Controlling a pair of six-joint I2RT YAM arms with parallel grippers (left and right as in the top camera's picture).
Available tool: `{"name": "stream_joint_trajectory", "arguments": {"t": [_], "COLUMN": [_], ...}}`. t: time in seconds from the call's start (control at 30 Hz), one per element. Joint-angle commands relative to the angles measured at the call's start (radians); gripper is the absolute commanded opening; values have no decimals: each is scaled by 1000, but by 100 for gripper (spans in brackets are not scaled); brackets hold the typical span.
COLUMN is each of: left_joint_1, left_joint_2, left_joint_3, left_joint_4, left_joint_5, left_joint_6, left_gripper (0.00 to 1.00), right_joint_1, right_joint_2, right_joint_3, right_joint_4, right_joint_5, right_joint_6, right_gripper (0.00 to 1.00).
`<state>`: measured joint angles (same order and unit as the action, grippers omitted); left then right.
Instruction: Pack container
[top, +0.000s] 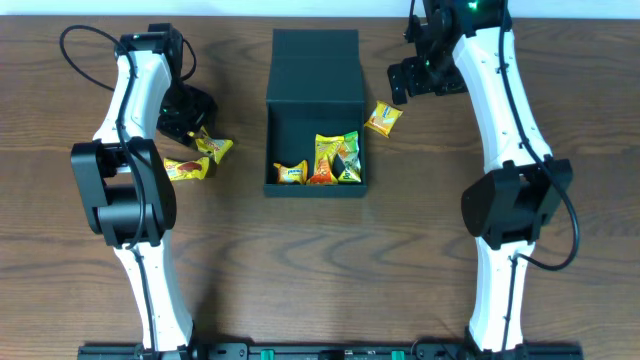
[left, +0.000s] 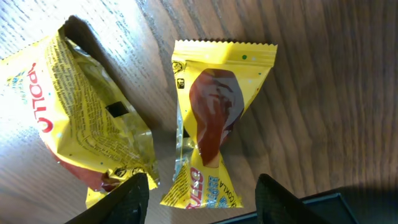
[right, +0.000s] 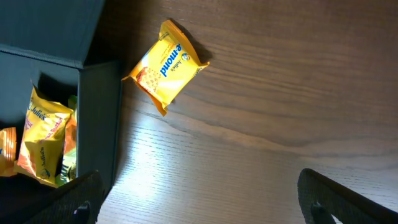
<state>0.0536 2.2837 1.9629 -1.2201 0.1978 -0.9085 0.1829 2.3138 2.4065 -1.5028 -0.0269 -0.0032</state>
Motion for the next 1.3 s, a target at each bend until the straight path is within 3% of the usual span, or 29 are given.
{"name": "stream_joint_trajectory", "arguments": {"t": [0.0,0.17,0.8,0.93,1.13,1.27], "left_joint_1": [-15,-35,-40,-40,-40,-41], "left_joint_2": [37,66,67,67,67,67], "left_joint_3": [-23,-24,-81,-91,-91,-91], "left_joint_4": [-1,4,24,40,47,52], "left_joint_5": [-21,-13,-74,-74,-71,-76], "left_joint_6": [14,14,14,15,21,57], "left_gripper": [57,60,59,50,25,18], "right_joint_1": [8,8,7,7,7,7], "right_joint_2": [-32,-32,-32,-32,-32,-32], "right_joint_3": [17,17,17,17,17,17], "right_joint_4": [0,-1,-4,-4,-4,-4], "right_joint_5": [-3,-3,1,1,1,1], "right_joint_6": [18,18,18,17,17,16], "right_gripper": [99,99,99,99,99,99]}}
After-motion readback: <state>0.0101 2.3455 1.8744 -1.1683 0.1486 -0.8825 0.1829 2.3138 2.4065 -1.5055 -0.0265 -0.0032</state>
